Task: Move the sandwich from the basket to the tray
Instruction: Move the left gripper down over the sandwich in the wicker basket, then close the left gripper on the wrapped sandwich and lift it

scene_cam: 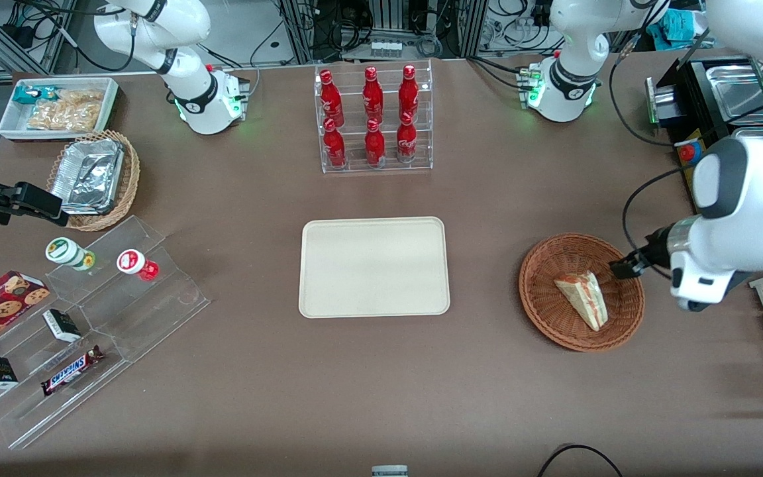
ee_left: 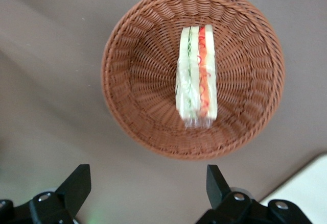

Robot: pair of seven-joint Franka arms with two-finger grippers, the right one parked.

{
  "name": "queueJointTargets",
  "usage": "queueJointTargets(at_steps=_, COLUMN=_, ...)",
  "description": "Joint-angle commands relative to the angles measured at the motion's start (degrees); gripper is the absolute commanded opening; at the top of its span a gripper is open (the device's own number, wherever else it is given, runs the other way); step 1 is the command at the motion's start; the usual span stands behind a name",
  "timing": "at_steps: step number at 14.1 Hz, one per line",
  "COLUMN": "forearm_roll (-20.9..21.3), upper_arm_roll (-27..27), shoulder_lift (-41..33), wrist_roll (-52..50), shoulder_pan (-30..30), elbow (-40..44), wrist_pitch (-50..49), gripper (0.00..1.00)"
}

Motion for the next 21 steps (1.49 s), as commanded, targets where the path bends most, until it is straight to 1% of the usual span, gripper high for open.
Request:
queueJointTargets(at_steps=1, forearm_roll=2.18, upper_arm_roll=-0.08, shoulder_lift=4.54, wrist_roll=-6.1, shoulder_pan=-1.39, elbow=0.45, wrist_pitch=4.16, gripper=1.0)
queueJointTargets(at_steps=2, forearm_roll=3.5, upper_arm_roll=-0.08, shoulder_lift=5.95, wrist_roll=-7.85, shoulder_pan=-2.09, elbow=0.37, wrist_pitch=5.57, gripper=1.0)
queueJointTargets(at_steps=3, forearm_roll=3.77, upper_arm_roll=-0.08, shoulder_lift=6.48, wrist_roll=-8.22, shoulder_pan=-2.19, elbow=-0.59, wrist_pitch=6.89, gripper=1.0)
queueJointTargets(at_steps=5, forearm_roll=3.69, upper_arm_roll=-0.08, shoulder_lift=6.31, wrist_roll=-8.4, shoulder_pan=-2.19, elbow=-4.89, wrist_pitch=12.85, gripper=1.0)
queueJointTargets(at_steps=7, forearm_roll=3.69, upper_arm_roll=-0.08, shoulder_lift=6.66, wrist_roll=-8.49, shoulder_pan=-2.27, elbow=-7.44, wrist_pitch=16.73, gripper=1.0)
queueJointTargets(at_steps=11, forearm_roll=3.77, upper_arm_roll=-0.08, shoulder_lift=8.68, wrist_roll=-8.4, shoulder_pan=-2.27, elbow=-9.22, wrist_pitch=21.31, gripper=1.0)
queueJointTargets(at_steps=12, forearm_roll=3.69, upper_arm_roll=-0.08, shoulder_lift=9.38, wrist_roll=-8.49, shoulder_pan=-2.27, elbow=-9.22, wrist_pitch=21.93, gripper=0.93)
queueJointTargets(at_steps=13, forearm_roll=3.69, upper_arm_roll=-0.08, shoulder_lift=9.74, wrist_roll=-8.4, shoulder_pan=-2.27, elbow=-9.13, wrist_pitch=22.11, gripper=0.71)
queueJointTargets(at_steps=15, forearm_roll=3.69, upper_arm_roll=-0.08, shoulder_lift=9.92, wrist_roll=-8.49, shoulder_pan=-2.27, elbow=-8.87, wrist_pitch=22.2, gripper=0.37)
queueJointTargets(at_steps=16, forearm_roll=3.69, upper_arm_roll=-0.08, shoulder_lift=9.83, wrist_roll=-8.49, shoulder_pan=-2.36, elbow=-8.6, wrist_pitch=22.2, gripper=0.25)
queueJointTargets(at_steps=17, forearm_roll=3.69, upper_arm_roll=-0.17, shoulder_lift=9.66, wrist_roll=-9.18, shoulder_pan=-2.62, elbow=-7.9, wrist_pitch=22.02, gripper=0.2)
queueJointTargets(at_steps=19, forearm_roll=3.69, upper_arm_roll=-0.26, shoulder_lift=8.95, wrist_roll=-10.07, shoulder_pan=-5.51, elbow=-6.06, wrist_pitch=20.88, gripper=0.2)
queueJointTargets(at_steps=21, forearm_roll=3.51, upper_arm_roll=-0.26, shoulder_lift=7.9, wrist_roll=-10.24, shoulder_pan=-10.07, elbow=-3.34, wrist_pitch=16.68, gripper=0.21)
